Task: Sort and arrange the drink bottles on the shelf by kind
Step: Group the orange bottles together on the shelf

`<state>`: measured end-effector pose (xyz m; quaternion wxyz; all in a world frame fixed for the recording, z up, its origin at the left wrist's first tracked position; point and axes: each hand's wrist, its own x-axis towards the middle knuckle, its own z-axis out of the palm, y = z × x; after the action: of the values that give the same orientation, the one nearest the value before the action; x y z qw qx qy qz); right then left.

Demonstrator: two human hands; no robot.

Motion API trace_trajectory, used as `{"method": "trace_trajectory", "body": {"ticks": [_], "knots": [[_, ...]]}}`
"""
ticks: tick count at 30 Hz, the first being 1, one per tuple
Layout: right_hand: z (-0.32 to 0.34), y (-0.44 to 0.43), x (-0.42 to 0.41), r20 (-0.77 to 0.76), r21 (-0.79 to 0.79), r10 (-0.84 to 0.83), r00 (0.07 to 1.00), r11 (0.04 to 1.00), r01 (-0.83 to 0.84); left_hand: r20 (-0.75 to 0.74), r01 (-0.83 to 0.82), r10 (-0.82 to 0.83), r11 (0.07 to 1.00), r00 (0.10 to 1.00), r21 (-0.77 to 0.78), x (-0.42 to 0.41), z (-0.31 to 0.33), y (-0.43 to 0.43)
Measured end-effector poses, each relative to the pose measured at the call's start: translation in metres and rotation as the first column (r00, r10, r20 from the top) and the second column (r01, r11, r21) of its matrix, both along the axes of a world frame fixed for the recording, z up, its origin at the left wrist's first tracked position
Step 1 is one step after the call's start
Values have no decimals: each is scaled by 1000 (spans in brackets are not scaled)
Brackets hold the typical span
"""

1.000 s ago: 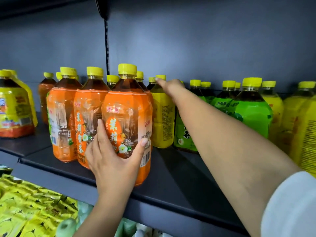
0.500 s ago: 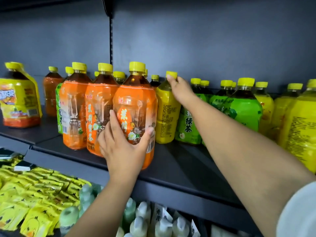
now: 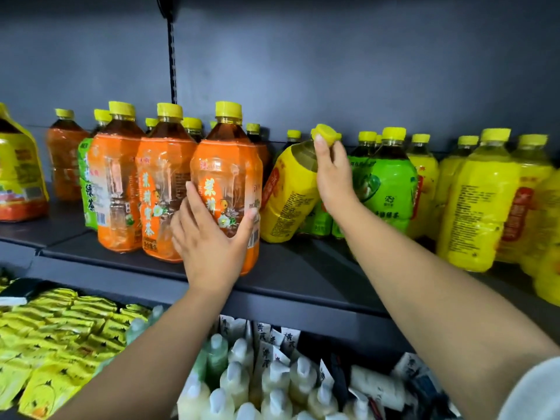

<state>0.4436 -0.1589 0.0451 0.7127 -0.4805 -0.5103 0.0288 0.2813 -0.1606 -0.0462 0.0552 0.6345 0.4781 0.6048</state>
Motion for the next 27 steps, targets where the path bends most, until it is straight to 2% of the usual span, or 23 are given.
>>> {"method": "trace_trajectory", "body": {"ticks": [2, 4, 7, 9, 10, 14, 18, 22, 25, 27], "knots": [[4, -14, 3, -32, 35, 8, 999, 999, -7, -17, 17, -17, 1000, 1000, -3, 1, 0, 0], [19, -27, 4, -46, 5, 49, 998, 999, -49, -28, 38, -38, 999, 999, 5, 3, 0, 0], [41, -44, 0, 34, -226, 93, 995, 971, -82, -26, 76, -76, 997, 997, 6, 3, 0, -1], [48, -52, -3, 56, -312, 138, 989, 943, -114, -20, 88, -88, 996, 996, 15, 2, 0, -1], [48, -56, -7, 58, -297, 126, 990, 949, -103, -18, 89, -88, 996, 996, 24, 2, 0, -1], [10, -69, -14, 101, -120, -105, 989, 986, 116, -14, 89, -88, 996, 996, 23, 1, 0, -1], [-45, -81, -25, 146, -216, -55, 988, 973, 86, -17, 190, -190, 982, 982, 19, 1, 0, -4], [-44, -94, -18, 155, -194, -56, 986, 977, 86, -130, 315, -314, 949, 940, -13, 11, -1, -11], [-49, -114, -10, 165, -172, -98, 981, 977, 127, -170, 338, -344, 939, 923, -68, 27, 4, -13], [-50, -132, -1, 161, -143, -136, 977, 977, 160, -149, 296, -308, 950, 940, -96, 40, 9, -19]]}}
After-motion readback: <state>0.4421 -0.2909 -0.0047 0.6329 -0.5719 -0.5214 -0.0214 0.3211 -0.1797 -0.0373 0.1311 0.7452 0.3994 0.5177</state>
